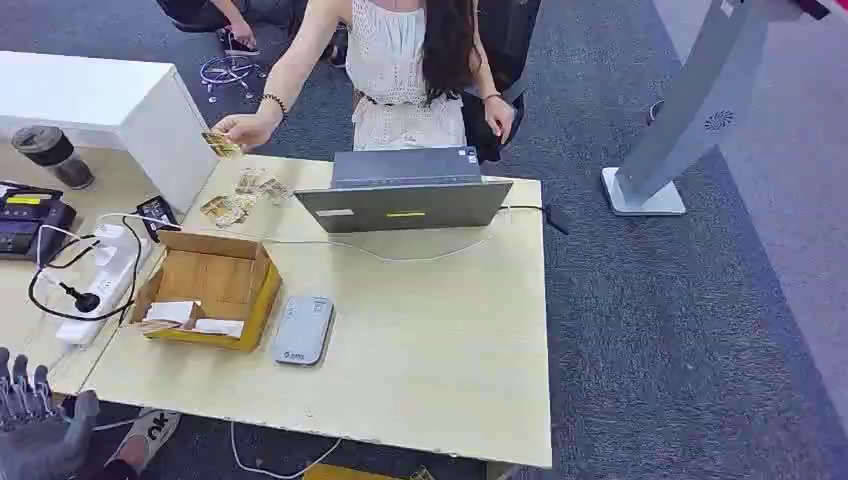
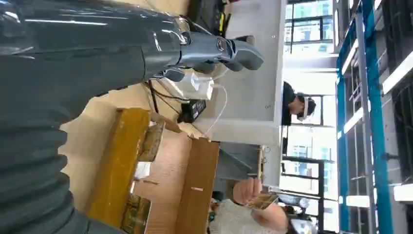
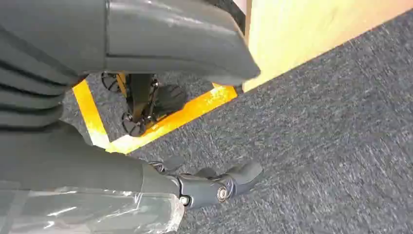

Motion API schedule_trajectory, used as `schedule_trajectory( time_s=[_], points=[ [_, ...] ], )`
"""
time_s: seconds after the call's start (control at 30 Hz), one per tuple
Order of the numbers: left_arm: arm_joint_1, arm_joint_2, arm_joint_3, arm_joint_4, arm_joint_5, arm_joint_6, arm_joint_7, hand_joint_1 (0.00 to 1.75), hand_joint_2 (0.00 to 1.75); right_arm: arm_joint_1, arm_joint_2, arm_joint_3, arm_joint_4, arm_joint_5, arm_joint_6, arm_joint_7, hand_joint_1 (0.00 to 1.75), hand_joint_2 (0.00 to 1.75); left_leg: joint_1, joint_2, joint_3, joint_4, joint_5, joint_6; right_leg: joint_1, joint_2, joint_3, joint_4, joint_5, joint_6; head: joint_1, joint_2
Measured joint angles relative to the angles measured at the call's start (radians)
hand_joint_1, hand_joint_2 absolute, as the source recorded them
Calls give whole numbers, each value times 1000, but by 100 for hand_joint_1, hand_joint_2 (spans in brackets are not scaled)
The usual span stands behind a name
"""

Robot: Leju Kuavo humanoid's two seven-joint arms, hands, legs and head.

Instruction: Pass the card to the sensor for recognition and then transmit it.

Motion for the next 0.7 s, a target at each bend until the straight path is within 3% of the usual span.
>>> schedule_trajectory(
  time_s=[0.2,0.23,0.7],
  points=[
    [-53,55,-122,1,-128,116,50,0,175,-12,7,0,5,29,5,17,0,175,0,0,0,0,0,0,0,0,0,0,0,0,0,0],
    [-64,65,-142,3,-152,134,61,0,175,-14,7,0,6,30,6,18,0,0,0,0,0,0,1,0,0,0,0,0,0,0,0,0],
    [-242,185,-382,132,-477,332,216,0,175,-42,26,0,16,82,8,57,0,0,0,0,0,0,1,0,0,0,0,0,1,0,0,0]
  ],
)
